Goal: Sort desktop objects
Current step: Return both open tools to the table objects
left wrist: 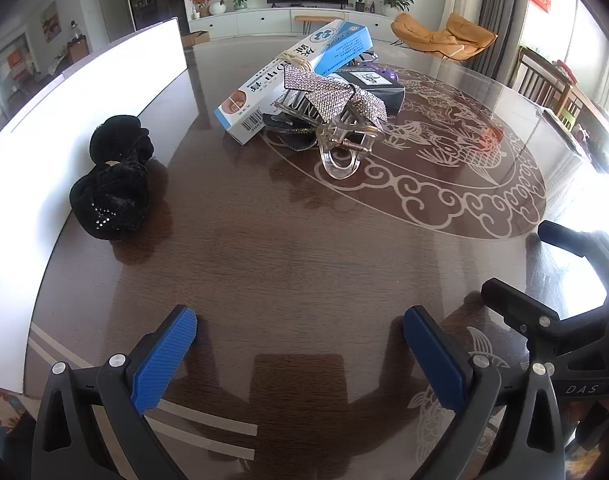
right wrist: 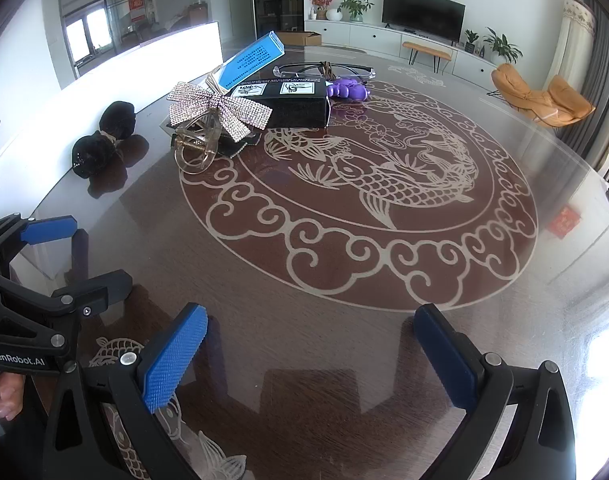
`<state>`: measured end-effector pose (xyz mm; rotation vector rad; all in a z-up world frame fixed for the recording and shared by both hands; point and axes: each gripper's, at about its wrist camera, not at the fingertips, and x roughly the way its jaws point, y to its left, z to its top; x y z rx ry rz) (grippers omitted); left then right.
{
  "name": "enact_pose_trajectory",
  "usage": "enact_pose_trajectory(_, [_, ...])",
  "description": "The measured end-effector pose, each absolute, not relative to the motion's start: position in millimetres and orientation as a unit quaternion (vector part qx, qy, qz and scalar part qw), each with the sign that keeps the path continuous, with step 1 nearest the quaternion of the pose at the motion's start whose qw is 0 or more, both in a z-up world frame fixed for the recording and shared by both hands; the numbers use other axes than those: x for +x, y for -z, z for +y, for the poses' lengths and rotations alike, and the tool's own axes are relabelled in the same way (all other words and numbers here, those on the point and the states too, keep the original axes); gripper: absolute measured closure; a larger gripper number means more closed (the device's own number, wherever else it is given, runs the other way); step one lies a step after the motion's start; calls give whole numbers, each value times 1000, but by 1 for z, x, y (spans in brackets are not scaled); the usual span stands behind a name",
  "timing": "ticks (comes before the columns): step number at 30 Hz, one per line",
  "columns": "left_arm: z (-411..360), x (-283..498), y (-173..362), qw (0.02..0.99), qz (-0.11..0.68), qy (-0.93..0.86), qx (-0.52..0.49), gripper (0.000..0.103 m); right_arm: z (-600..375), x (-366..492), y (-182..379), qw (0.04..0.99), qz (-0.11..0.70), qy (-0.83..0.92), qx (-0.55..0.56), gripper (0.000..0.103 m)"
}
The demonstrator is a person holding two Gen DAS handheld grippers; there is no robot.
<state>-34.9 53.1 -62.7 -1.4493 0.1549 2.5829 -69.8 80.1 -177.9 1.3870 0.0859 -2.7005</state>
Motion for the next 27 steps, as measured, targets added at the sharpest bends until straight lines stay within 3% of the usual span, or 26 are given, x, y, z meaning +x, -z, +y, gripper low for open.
enact_pose_trajectory(27, [54, -37, 65, 87, 52, -868, -486, 0, 80, -70, 178, 52, 28, 888, 456, 0])
